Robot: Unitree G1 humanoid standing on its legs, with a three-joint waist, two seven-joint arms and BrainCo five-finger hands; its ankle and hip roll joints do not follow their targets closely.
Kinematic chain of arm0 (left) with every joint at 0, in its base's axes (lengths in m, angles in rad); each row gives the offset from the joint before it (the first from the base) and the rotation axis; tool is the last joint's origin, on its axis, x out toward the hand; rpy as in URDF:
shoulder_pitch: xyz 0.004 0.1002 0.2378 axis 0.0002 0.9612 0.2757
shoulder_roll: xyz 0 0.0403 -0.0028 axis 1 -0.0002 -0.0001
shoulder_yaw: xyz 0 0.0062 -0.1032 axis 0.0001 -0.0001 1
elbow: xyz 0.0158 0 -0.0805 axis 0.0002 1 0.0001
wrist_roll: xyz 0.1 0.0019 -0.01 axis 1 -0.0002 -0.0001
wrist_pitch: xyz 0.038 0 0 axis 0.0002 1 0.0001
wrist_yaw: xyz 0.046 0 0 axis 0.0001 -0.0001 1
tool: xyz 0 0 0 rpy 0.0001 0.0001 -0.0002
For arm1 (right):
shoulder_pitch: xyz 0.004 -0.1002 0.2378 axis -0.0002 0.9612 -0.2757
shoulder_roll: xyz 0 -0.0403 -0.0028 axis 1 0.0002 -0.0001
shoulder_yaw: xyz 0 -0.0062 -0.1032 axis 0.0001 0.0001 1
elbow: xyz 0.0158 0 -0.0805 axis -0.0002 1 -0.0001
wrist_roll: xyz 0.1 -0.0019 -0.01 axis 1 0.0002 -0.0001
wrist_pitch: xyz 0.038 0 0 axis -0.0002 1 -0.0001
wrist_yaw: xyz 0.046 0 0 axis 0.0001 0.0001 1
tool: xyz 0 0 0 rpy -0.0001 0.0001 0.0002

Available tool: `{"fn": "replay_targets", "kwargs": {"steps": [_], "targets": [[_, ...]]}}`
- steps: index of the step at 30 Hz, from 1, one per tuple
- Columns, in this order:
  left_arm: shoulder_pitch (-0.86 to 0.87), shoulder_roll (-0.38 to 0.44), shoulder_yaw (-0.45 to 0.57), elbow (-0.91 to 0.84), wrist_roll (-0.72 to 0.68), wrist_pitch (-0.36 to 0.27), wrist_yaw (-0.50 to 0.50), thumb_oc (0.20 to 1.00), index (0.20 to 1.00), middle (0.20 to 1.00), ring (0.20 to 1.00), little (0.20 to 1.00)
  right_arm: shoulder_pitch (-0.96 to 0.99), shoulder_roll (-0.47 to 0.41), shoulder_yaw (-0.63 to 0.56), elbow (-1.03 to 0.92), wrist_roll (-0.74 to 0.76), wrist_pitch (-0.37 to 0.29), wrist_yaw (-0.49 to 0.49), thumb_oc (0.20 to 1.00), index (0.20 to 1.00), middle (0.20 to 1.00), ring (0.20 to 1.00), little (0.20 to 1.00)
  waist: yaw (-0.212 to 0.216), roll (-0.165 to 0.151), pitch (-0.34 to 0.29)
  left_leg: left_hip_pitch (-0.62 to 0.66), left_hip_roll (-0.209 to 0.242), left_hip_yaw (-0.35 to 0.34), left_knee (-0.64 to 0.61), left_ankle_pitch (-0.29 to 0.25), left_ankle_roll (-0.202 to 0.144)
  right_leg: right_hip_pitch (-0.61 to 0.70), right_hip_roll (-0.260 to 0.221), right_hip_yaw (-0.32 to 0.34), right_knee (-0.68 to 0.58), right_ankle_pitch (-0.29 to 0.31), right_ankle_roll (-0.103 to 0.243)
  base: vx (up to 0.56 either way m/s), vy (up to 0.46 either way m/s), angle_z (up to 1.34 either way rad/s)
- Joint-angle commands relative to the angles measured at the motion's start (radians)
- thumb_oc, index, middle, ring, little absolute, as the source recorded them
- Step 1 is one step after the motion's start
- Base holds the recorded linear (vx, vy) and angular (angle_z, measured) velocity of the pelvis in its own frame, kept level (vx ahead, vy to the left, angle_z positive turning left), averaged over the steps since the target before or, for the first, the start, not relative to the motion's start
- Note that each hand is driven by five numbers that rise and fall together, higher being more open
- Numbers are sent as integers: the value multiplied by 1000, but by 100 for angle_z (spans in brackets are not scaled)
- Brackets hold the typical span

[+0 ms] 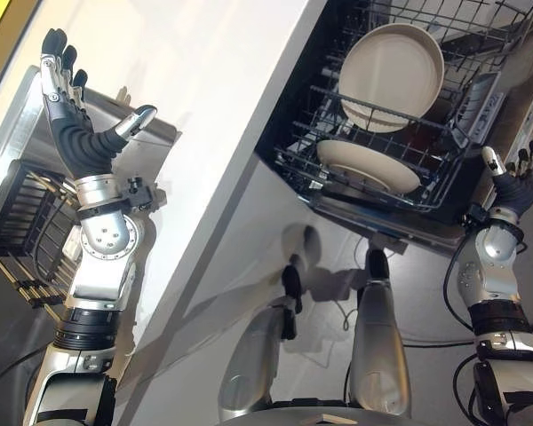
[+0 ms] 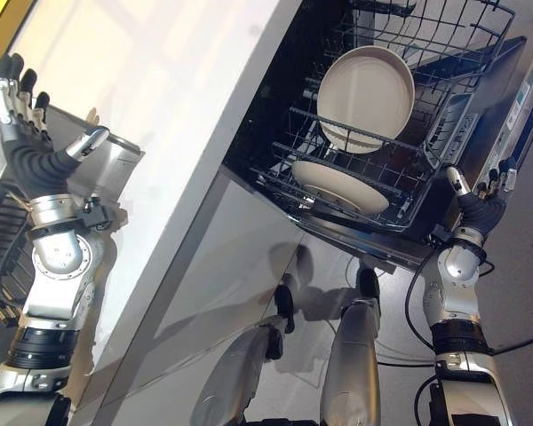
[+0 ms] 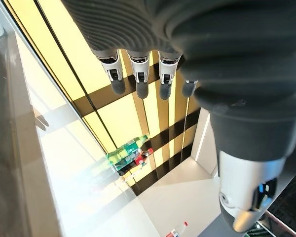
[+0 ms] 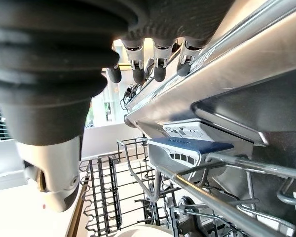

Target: Pick up plates and place into dishwasher.

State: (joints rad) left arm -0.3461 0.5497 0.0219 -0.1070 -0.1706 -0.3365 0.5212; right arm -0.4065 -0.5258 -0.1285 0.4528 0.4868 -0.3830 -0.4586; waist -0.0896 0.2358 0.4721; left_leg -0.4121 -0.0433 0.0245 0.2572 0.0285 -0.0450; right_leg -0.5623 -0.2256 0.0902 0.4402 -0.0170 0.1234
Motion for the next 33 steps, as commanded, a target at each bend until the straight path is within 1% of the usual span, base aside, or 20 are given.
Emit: {"fn": "replay_targets", "kwargs": {"steps": [1, 2, 3, 4, 6, 8, 9, 11, 13, 16, 18, 20, 23, 25, 27, 28, 29, 30, 31, 33], "targets": [[67, -58, -9, -13, -9, -35, 22, 1000, 1000, 1000, 1000, 1000, -93, 37, 60, -152, -226, 53, -143, 1000, 1000, 1000, 1000, 1000, 48, 11, 37, -47, -42, 4, 146, -83, 18, 83, -73, 2, -93, 63, -27, 59, 79, 3], [70, -52, -5, -15, -11, -36, 28, 1000, 1000, 1000, 1000, 1000, -85, 18, 51, -160, -305, 103, -244, 1000, 1000, 1000, 1000, 1000, 49, 7, 34, -45, -43, 5, 142, -84, 20, 87, -75, 1, -100, 69, -26, 54, 76, 5], [71, -48, -3, -17, -13, -34, 30, 1000, 1000, 1000, 1000, 1000, -81, 8, 46, -172, -333, 137, -296, 1000, 1000, 1000, 1000, 1000, 49, 5, 34, -44, -43, 5, 142, -85, 21, 89, -77, 0, -103, 72, -25, 49, 71, 7], [79, -44, 3, -20, -15, -34, 35, 1000, 1000, 1000, 1000, 1000, -72, -11, 27, -197, -396, 199, -374, 1000, 1000, 1000, 1000, 1000, 47, 2, 33, -44, -44, 5, 143, -87, 22, 91, -79, 0, -107, 77, -25, 39, 48, 8], [87, -32, 10, -22, -29, -30, 33, 1000, 1000, 1000, 1000, 1000, -65, -32, 6, -240, -448, 255, -428, 1000, 1000, 1000, 1000, 1000, 46, 0, 29, -45, -43, 5, 146, -90, 24, 92, -79, 0, -107, 82, -22, 39, 34, 14], [93, -27, 11, -21, -37, -31, 31, 1000, 1000, 1000, 1000, 1000, -65, -45, -2, -290, -511, 309, -452, 1000, 1000, 1000, 1000, 1000, 47, -3, 25, -48, -46, 1, 149, -94, 25, 90, -77, 3, -107, 85, -21, 28, 16, 18], [96, -25, 12, -24, -41, -32, 28, 1000, 1000, 1000, 1000, 1000, -68, -51, 3, -311, -555, 331, -456, 1000, 1000, 1000, 1000, 1000, 48, -5, 24, -48, -47, 0, 150, -95, 26, 91, -76, 5, -109, 86, -20, 20, 7, 18], [106, -25, 19, -36, -43, -32, 19, 1000, 1000, 1000, 1000, 1000, -68, -61, 17, -344, -606, 353, -467, 1000, 1000, 1000, 1000, 1000, 51, -9, 24, -47, -49, -2, 149, -96, 27, 93, -75, 6, -113, 88, -19, 8, 5, 18], [114, -29, 26, -47, -41, -32, 14, 1000, 1000, 1000, 1000, 1000, -65, -68, 28, -377, -646, 351, -465, 1000, 1000, 1000, 1000, 1000, 53, -14, 23, -49, -48, -2, 151, -96, 27, 94, -74, 5, -117, 90, -17, -6, -2, 11], [116, -34, 28, -42, -34, -33, 11, 1000, 1000, 1000, 1000, 1000, -63, -57, 42, -387, -601, 318, -427, 1000, 1000, 1000, 1000, 1000, 54, -18, 21, -49, -47, -1, 151, -96, 24, 96, -73, 4, -118, 90, -17, 0, -4, 2], [112, -35, 26, -31, -36, -35, 11, 1000, 1000, 1000, 1000, 1000, -70, -52, 55, -353, -592, 324, -417, 1000, 1000, 1000, 1000, 1000, 56, -16, 18, -50, -47, 0, 152, -96, 22, 95, -72, 4, -117, 87, -17, 0, 0, 0], [116, -38, 27, -34, -35, -33, 9, 1000, 1000, 1000, 1000, 1000, -66, -47, 57, -335, -561, 321, -424, 1000, 1000, 1000, 1000, 1000, 58, -14, 18, -51, -47, 0, 151, -94, 22, 94, -72, 3, -116, 85, -17, 0, 0, 0], [127, -43, 26, -38, -32, -40, 11, 1000, 1000, 1000, 1000, 1000, -44, -31, 43, -293, -533, 301, -472, 1000, 1000, 1000, 1000, 1000, 60, -7, 23, -60, -48, -2, 150, -91, 24, 87, -71, 1, -113, 83, -19, 0, 0, 0], [125, -40, 22, -35, -34, -45, 12, 1000, 1000, 1000, 1000, 1000, -44, -24, 37, -272, -501, 287, -462, 1000, 1000, 1000, 1000, 1000, 61, -3, 26, -64, -48, -4, 149, -90, 25, 82, -72, -1, -114, 82, -19, 0, 0, 0], [122, -41, 17, -41, -38, -44, 13, 1000, 1000, 1000, 1000, 1000, -52, -13, 37, -249, -466, 288, -460, 1000, 1000, 1000, 1000, 1000, 63, 6, 33, -67, -51, -7, 148, -88, 24, 79, -74, -2, -113, 81, -19, -8, 22, 0], [123, -44, 15, -44, -40, -43, 13, 1000, 1000, 1000, 1000, 1000, -54, -8, 36, -237, -450, 284, -446, 1000, 1000, 1000, 1000, 1000, 64, 10, 35, -68, -53, -8, 149, -88, 24, 77, -76, -3, -111, 81, -20, -10, 42, 0], [123, -45, 11, -46, -43, -43, 13, 1000, 1000, 1000, 1000, 1000, -57, -4, 39, -226, -403, 278, -427, 1000, 1000, 1000, 1000, 1000, 66, 13, 38, -70, -55, -8, 150, -88, 24, 76, -77, -4, -110, 80, -21, -7, 45, -1], [123, -47, 9, -47, -46, -43, 11, 1000, 1000, 1000, 1000, 1000, -63, 5, 41, -215, -305, 266, -364, 1000, 1000, 1000, 1000, 1000, 67, 15, 40, -71, -56, -8, 149, -87, 23, 75, -78, -5, -110, 80, -22, 17, 36, -2], [123, -52, 5, -48, -45, -42, 9, 1000, 1000, 1000, 1000, 1000, -62, 22, 42, -196, -239, 248, -296, 1000, 1000, 1000, 1000, 1000, 69, 18, 42, -68, -57, -10, 154, -96, 22, 79, -78, -7, -104, 68, -23, 0, 35, -1], [122, -59, 3, -54, -38, -43, 2, 1000, 1000, 1000, 1000, 1000, -70, 37, 54, -172, -169, 218, -218, 1000, 1000, 1000, 1000, 1000, 75, 18, 46, -76, -58, -10, 150, -83, 23, 74, -84, -10, -110, 78, -26, 0, 0, 0]]}}
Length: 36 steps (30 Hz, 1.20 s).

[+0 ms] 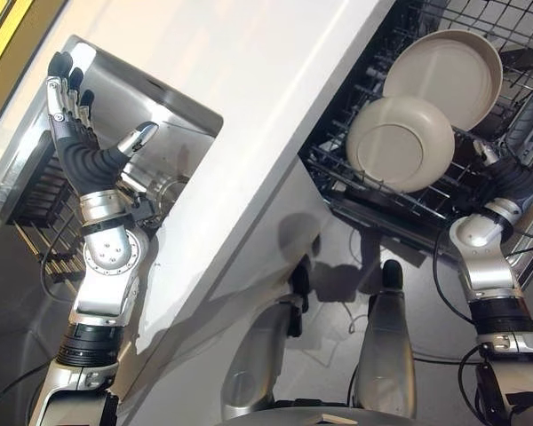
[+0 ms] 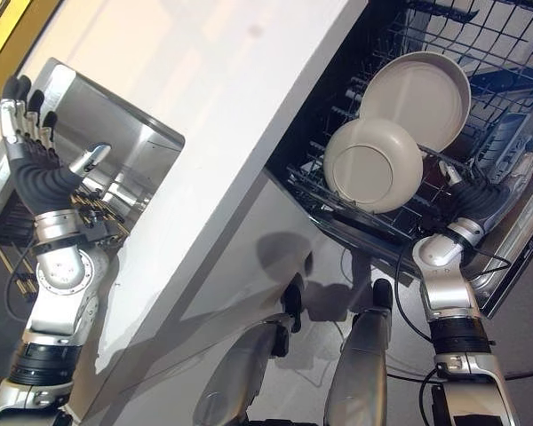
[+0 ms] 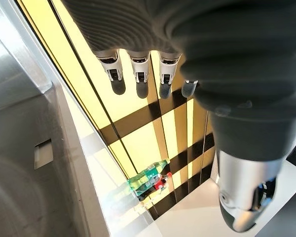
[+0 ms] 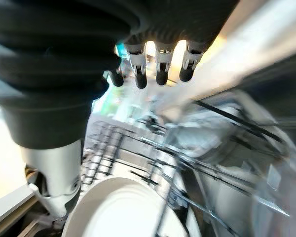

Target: Pick up plates and place into dishwasher.

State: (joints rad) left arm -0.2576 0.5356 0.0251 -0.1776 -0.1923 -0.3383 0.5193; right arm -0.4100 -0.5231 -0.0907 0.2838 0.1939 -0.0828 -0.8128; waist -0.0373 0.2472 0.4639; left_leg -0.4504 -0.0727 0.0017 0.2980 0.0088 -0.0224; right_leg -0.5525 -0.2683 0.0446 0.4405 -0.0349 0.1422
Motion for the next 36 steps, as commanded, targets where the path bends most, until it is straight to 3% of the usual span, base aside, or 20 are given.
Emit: {"fn": "replay_targets", "kwargs": {"steps": [1, 3, 5, 10, 25, 31, 36], "targets": [[33, -46, -4, 12, -11, -38, 6, 1000, 1000, 1000, 1000, 1000, -67, 39, 25, 6, 201, -98, 207, 1000, 1000, 1000, 1000, 1000, 25, 6, 56, -41, -30, 12, 110, -62, 0, 61, -43, 33, -110, 97, -45, 0, 0, 0], [22, -44, -8, 12, -12, -30, 5, 1000, 1000, 1000, 1000, 1000, -78, 54, 38, 34, 339, -112, 366, 1000, 1000, 1000, 1000, 1000, 32, 5, 56, -52, -32, 7, 113, -60, -1, 53, -47, 29, -107, 98, -47, 0, 0, 0], [13, -41, -11, 16, -12, -23, 7, 1000, 1000, 1000, 1000, 1000, -91, 54, 63, 52, 355, -130, 461, 1000, 1000, 1000, 1000, 1000, 39, 2, 56, -64, -31, 7, 114, -55, -2, 40, -49, 23, -103, 101, -46, 0, 0, 0], [-9, -48, -26, 24, 3, -10, 25, 1000, 1000, 1000, 1000, 1000, -115, 78, 115, 31, 365, -165, 565, 1000, 1000, 1000, 1000, 1000, 54, -9, 56, -89, -36, 4, 113, -43, -3, 21, -52, 14, -107, 113, -45, 6, 22, 0], [16, -22, -17, 19, -23, -6, 7, 1000, 1000, 1000, 1000, 1000, -198, 117, 190, -29, 284, -132, 534, 1000, 1000, 1000, 1000, 1000, 153, -35, 56, -116, -57, -27, 145, -46, 6, 43, -83, -77, -81, 104, -48, 36, 24, 10], [62, 5, 23, 10, -63, -15, -21, 1000, 1000, 1000, 1000, 1000, -204, 133, 198, -29, 255, -146, 504, 1000, 1000, 1000, 1000, 1000, 203, -47, 56, -61, -63, -50, 148, -63, 3, 137, -109, -136, -99, 97, -41, 75, 13, 32], [115, 26, 68, 10, -110, -38, -68, 1000, 1000, 1000, 1000, 1000, -229, 111, 193, 15, 265, -137, 504, 1000, 1000, 1000, 1000, 1000, 246, -37, 49, -17, -66, -75, 133, -59, -5, 230, -136, -198, -135, 99, -37, 78, 10, 44]]}}
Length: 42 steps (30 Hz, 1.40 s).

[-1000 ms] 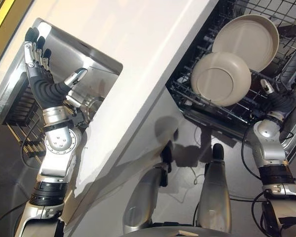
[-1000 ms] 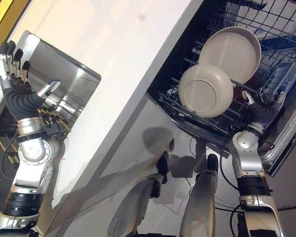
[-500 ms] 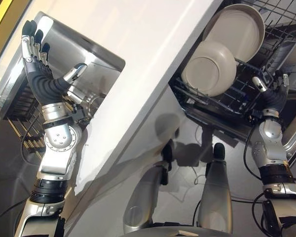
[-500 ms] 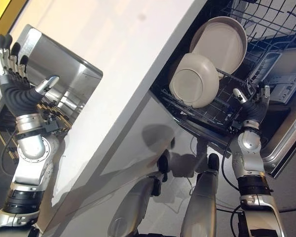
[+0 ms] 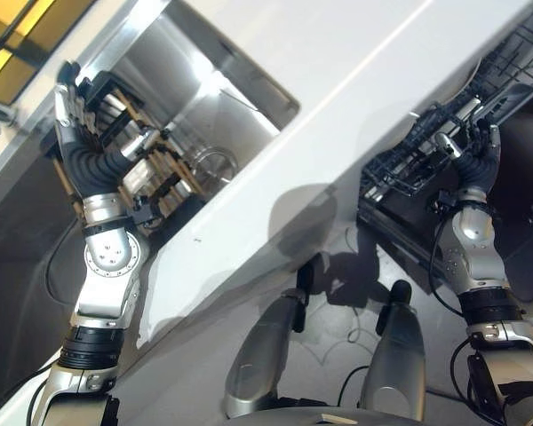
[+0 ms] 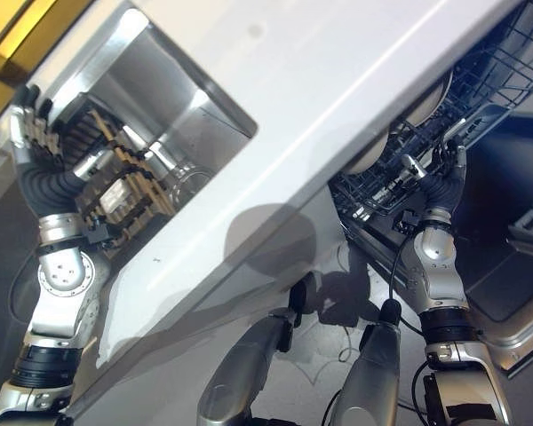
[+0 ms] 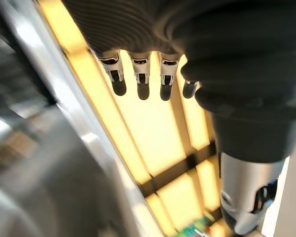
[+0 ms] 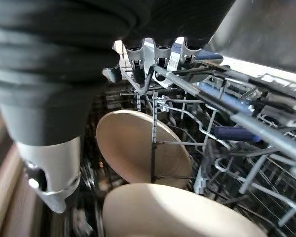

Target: Pick up plates and place into dishwasher.

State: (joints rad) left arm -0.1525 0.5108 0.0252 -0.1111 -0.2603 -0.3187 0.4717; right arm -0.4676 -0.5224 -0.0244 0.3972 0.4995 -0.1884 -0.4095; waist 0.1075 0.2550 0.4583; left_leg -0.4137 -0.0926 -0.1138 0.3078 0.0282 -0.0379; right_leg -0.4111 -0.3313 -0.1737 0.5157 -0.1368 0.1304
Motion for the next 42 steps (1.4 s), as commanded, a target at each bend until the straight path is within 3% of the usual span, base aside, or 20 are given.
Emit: {"fn": "replay_targets", "kwargs": {"steps": [1, 8, 16, 27, 35, 42], "targets": [[20, 56, 76, -58, -51, -61, -36, 1000, 1000, 1000, 1000, 1000, -175, 102, 125, -94, -34, -31, 99, 1000, 1000, 1000, 1000, 1000, 114, -45, 50, -51, -46, 38, 123, -77, 8, 109, -79, 3, -217, 199, -23, 61, -18, 41], [71, 63, 110, -71, -80, -77, -104, 1000, 1000, 1000, 1000, 1000, -187, 94, 125, -89, -30, -39, 69, 1000, 1000, 1000, 1000, 1000, 165, -48, 53, -42, -57, 1, 125, -71, 2, 164, -90, -61, -198, 173, -19, 27, -28, 32], [70, 75, 101, -79, -84, -100, -124, 1000, 1000, 1000, 1000, 1000, -182, 87, 120, -75, -27, -79, 48, 1000, 1000, 1000, 1000, 1000, 160, -52, 62, -57, -52, 2, 118, -65, 7, 150, -89, -57, -209, 184, -9, -49, -54, 8], [12, 58, 51, -76, -57, -90, -63, 1000, 1000, 1000, 1000, 1000, -195, 26, 89, -86, -70, -40, -11, 1000, 1000, 1000, 1000, 1000, 69, -33, 62, -34, -33, 68, 41, -33, 14, 86, -87, 31, -259, 234, -9, -96, 26, -2], [-44, 41, 13, -69, -28, -68, 2, 1000, 1000, 1000, 1000, 1000, -173, 8, 52, -134, -204, -14, -199, 1000, 1000, 1000, 1000, 1000, -10, -18, 62, -22, -19, 101, -23, -14, 23, 12, -55, 118, -279, 258, -13, -106, -17, -26], [-84, 55, 4, -74, -7, -39, 39, 1000, 1000, 1000, 1000, 1000, -107, -36, -6, -191, -248, 32, -280, 1000, 1000, 1000, 1000, 1000, -80, -22, 62, -20, 8, 130, -52, -8, 20, -33, -17, 179, -293, 271, -11, -91, -85, -35]]}}
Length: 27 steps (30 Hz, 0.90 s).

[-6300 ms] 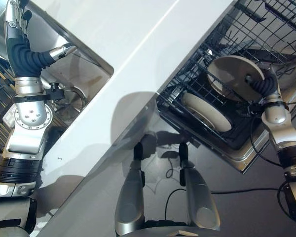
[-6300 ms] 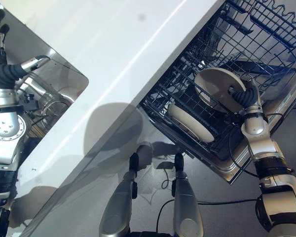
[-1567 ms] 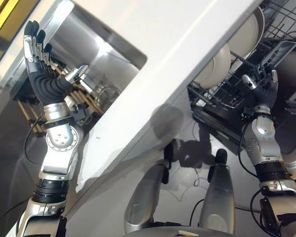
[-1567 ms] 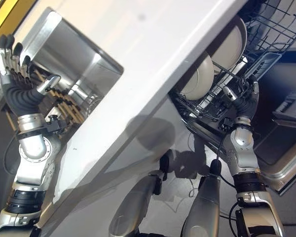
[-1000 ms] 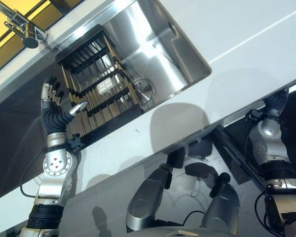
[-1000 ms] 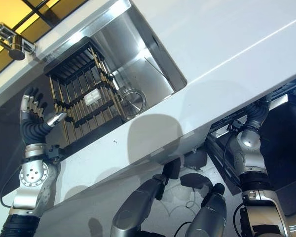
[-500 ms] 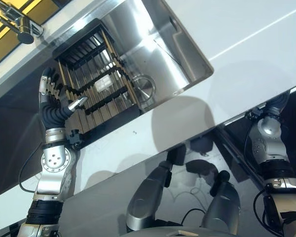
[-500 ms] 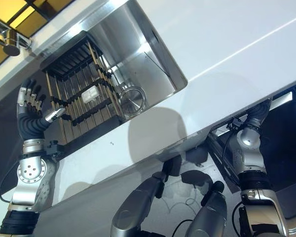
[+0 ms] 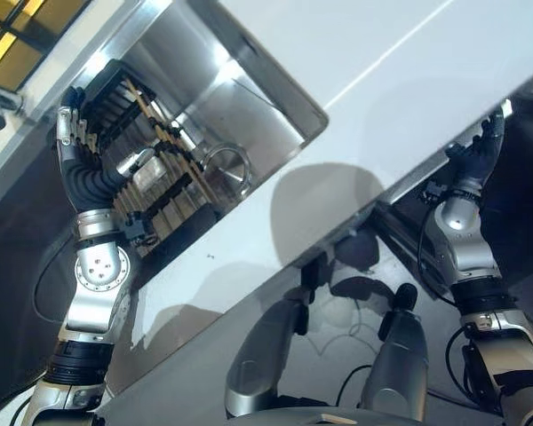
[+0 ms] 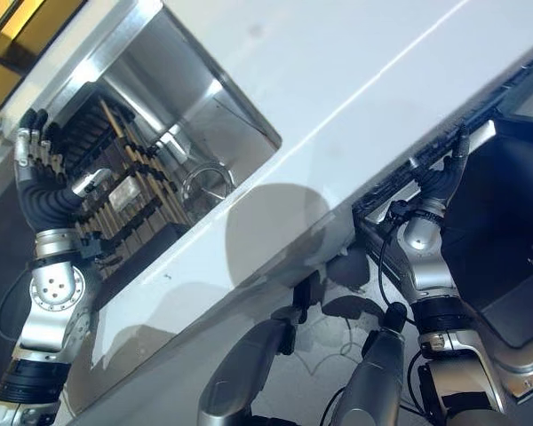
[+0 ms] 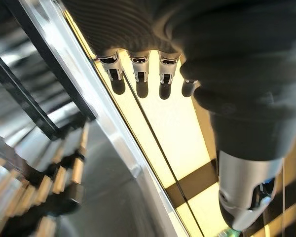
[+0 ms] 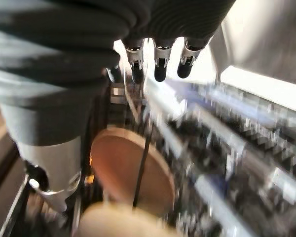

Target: Pick up plates and place into dishwasher.

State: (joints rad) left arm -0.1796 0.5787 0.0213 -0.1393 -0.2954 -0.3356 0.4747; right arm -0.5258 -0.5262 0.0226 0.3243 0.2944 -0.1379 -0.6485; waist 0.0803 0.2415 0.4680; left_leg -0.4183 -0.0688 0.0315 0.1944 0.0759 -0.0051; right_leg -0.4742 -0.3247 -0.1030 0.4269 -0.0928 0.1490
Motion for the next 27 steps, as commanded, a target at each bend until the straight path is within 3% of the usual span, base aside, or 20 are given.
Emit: {"fn": "replay_targets", "kwargs": {"steps": [1, 12, 18, 27], "targets": [[-63, -10, 10, -42, 30, -18, 40, 1000, 1000, 1000, 1000, 1000, -42, -36, -62, -124, -42, -19, -44, 1000, 1000, 1000, 1000, 1000, -61, -11, 52, -14, -11, -11, 57, -55, -14, 27, -19, 114, -209, 228, -29, -89, -109, -34], [-104, 8, 14, -28, 44, -8, 48, 1000, 1000, 1000, 1000, 1000, 41, -34, -106, -197, -75, -18, -107, 1000, 1000, 1000, 1000, 1000, -132, -30, 47, 25, 25, 20, 37, -66, -25, 31, 22, 151, -231, 226, -23, -69, -90, -32], [-97, 6, 17, -23, 50, -7, 46, 1000, 1000, 1000, 1000, 1000, 107, -36, -138, -239, -92, -43, -112, 1000, 1000, 1000, 1000, 1000, -167, -40, 18, 60, 44, 45, 24, -76, -31, 51, 45, 176, -255, 226, -21, -25, -44, -28], [-58, -7, 27, -18, 55, -7, 10, 1000, 1000, 1000, 1000, 1000, 271, -9, -226, -307, -95, -85, -214, 1000, 1000, 1000, 1000, 1000, -233, -60, -38, 127, 63, 85, 55, -118, -33, 96, 66, 217, -271, 225, -23, -1, -11, -21]]}}
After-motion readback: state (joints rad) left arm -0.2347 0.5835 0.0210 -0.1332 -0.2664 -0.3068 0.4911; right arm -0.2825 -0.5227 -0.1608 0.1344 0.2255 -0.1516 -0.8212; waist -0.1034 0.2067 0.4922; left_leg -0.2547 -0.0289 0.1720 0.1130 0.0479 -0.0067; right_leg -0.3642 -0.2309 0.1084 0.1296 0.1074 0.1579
